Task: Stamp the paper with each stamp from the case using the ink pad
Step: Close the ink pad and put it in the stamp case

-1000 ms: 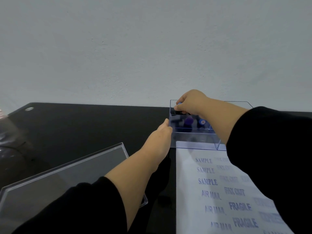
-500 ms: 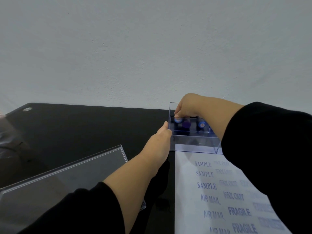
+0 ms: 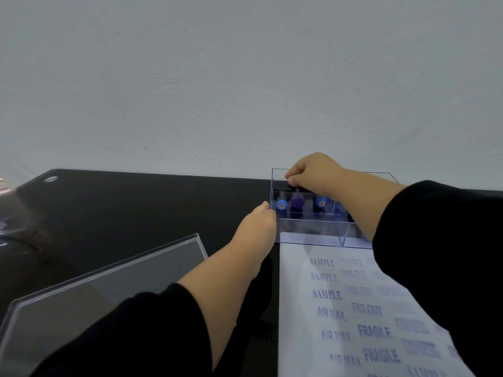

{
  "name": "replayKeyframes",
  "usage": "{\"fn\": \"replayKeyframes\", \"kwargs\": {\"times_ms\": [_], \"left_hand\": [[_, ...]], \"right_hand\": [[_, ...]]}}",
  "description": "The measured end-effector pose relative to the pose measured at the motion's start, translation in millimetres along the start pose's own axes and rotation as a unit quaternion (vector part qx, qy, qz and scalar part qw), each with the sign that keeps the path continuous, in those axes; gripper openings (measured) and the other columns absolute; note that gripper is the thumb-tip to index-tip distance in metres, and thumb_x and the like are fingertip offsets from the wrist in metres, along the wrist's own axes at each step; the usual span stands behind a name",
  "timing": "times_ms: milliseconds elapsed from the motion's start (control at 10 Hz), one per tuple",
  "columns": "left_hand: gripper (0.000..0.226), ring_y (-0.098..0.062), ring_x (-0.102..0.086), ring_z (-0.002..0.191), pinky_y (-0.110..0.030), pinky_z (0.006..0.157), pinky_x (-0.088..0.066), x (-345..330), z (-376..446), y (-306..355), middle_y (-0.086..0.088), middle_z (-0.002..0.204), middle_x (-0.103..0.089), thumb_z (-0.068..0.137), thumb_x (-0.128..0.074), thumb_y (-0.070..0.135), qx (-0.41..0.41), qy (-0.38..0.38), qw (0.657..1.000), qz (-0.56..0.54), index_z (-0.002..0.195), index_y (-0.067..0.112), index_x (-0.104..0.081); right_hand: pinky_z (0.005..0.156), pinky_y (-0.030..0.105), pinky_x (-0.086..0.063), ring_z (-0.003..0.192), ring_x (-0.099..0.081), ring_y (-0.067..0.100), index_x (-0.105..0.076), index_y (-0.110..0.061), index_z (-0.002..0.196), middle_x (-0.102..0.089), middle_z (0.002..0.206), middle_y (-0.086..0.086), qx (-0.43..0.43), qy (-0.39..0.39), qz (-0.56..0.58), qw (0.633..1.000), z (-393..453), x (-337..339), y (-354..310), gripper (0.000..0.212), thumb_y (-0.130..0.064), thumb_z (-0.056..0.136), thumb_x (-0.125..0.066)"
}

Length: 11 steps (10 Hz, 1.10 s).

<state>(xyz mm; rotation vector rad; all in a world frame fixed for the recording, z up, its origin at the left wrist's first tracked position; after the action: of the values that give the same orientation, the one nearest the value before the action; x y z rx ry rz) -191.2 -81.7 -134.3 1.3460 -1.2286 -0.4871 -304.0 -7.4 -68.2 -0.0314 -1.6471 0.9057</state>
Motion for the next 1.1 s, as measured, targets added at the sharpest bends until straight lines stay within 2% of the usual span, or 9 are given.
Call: {"fn": "replayKeyframes", "kwargs": {"times_ms": [100, 200, 300, 400, 500, 600, 700, 900, 1100], "left_hand": [[0.039, -0.025, -0.056, 0.104, -0.033, 0.087, -0.045, 4, -17, 2, -0.021, 0.14, -0.045, 0.101, -0.034, 0.011, -0.022, 0.023, 0.999, -0.032, 0.136, -0.002, -0.043], [0.039, -0.002, -0.037, 0.066, -0.015, 0.06, -0.032, 6, -40, 14, -0.006, 0.116, -0.057, 0.1, -0.035, 0.012, -0.014, 0.033, 0.998, -0.055, 0.137, 0.001, -0.042], [0.044, -0.007, -0.046, 0.078, -0.018, 0.064, -0.037, 8, -58, 11, -0.002, 0.102, -0.05, 0.099, -0.04, 0.015, 0.049, 0.057, 0.988, -0.135, 0.141, 0.006, -0.034], [0.06, -0.018, -0.054, 0.103, -0.027, 0.073, -0.047, -5, -80, 18, -0.007, 0.145, -0.036, 0.099, -0.036, 0.019, 0.054, 0.039, 0.997, -0.033, 0.152, 0.018, -0.01], [0.066, -0.027, -0.046, 0.126, -0.032, 0.08, -0.049, -29, -112, 31, -0.001, 0.158, -0.015, 0.097, -0.036, 0.023, 0.028, -0.012, 0.999, 0.035, 0.152, 0.029, 0.0], [0.066, -0.025, -0.049, 0.123, -0.021, 0.057, -0.042, -60, -144, 40, 0.001, 0.156, -0.02, 0.096, -0.036, 0.026, -0.004, -0.078, 0.994, 0.07, 0.151, 0.034, 0.0], [0.064, -0.016, -0.053, 0.109, -0.017, 0.057, -0.041, -95, -169, 47, 0.004, 0.157, -0.018, 0.098, -0.038, 0.031, -0.054, -0.155, 0.979, 0.125, 0.151, 0.036, -0.002], [0.08, -0.018, -0.018, 0.144, -0.029, 0.11, -0.024, -153, -192, 49, 0.003, 0.159, -0.009, 0.095, -0.051, 0.04, -0.143, -0.257, 0.921, 0.255, 0.152, 0.028, 0.005], [0.096, -0.022, 0.008, 0.147, -0.042, 0.118, -0.006, -192, -183, 36, 0.001, 0.16, 0.004, 0.09, -0.056, 0.047, -0.18, -0.251, 0.854, 0.418, 0.15, 0.022, 0.015]], "right_hand": [[0.078, 0.023, -0.039, 0.088, -0.053, 0.012, -0.069, -0.012, 0.107, -0.065, 0.101, 0.004, 0.001, 0.019, 0.016, 1.0, -12, 11, 6, 0.019, -0.013, 0.09, -0.06], [0.076, 0.023, -0.039, 0.083, -0.053, 0.01, -0.07, -0.013, 0.102, -0.062, 0.093, 0.0, -0.002, 0.014, 0.015, 1.0, -30, 20, 12, 0.016, -0.013, 0.09, -0.059], [0.068, 0.02, -0.041, 0.075, -0.054, 0.008, -0.07, -0.015, 0.096, -0.064, 0.088, 0.0, -0.004, 0.016, 0.013, 1.0, -51, 34, 16, 0.013, -0.012, 0.089, -0.059], [0.057, 0.017, -0.038, 0.066, -0.051, 0.003, -0.07, -0.018, 0.092, -0.064, 0.078, -0.005, -0.01, -0.01, -0.017, 1.0, -78, 49, 24, 0.01, -0.016, 0.089, -0.06], [0.07, 0.02, -0.044, 0.076, -0.059, 0.008, -0.071, -0.02, 0.09, -0.069, 0.083, -0.004, -0.028, -0.064, -0.063, 0.996, -110, 62, 40, 0.008, -0.022, 0.087, -0.064], [0.081, 0.025, -0.047, 0.075, -0.06, 0.009, -0.071, -0.018, 0.098, -0.072, 0.089, 0.001, -0.062, -0.096, -0.113, 0.987, -146, 78, 67, 0.014, -0.026, 0.087, -0.065], [0.09, 0.034, -0.05, 0.078, -0.061, 0.011, -0.069, -0.021, 0.103, -0.071, 0.097, 0.001, -0.096, -0.119, -0.171, 0.973, -178, 95, 95, 0.019, -0.031, 0.088, -0.062], [0.089, 0.034, -0.052, 0.094, -0.063, 0.015, -0.063, -0.023, 0.115, -0.066, 0.105, -0.001, -0.161, -0.125, -0.208, 0.957, -225, 124, 153, 0.027, -0.033, 0.09, -0.059], [0.095, 0.038, -0.049, 0.108, -0.059, 0.022, -0.053, -0.022, 0.13, -0.058, 0.125, 0.002, -0.213, -0.105, -0.195, 0.952, -248, 125, 205, 0.04, -0.034, 0.092, -0.056]]}}
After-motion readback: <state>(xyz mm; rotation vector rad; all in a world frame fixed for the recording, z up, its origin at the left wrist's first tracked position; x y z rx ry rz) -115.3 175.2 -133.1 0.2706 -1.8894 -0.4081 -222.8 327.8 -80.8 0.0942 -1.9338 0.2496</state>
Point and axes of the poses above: each hand's wrist, its own z-axis towards the middle knuckle, its own x-axis out of the back of the hand, y = z × x, the point moved 7 cm from there along z, towards the middle knuckle
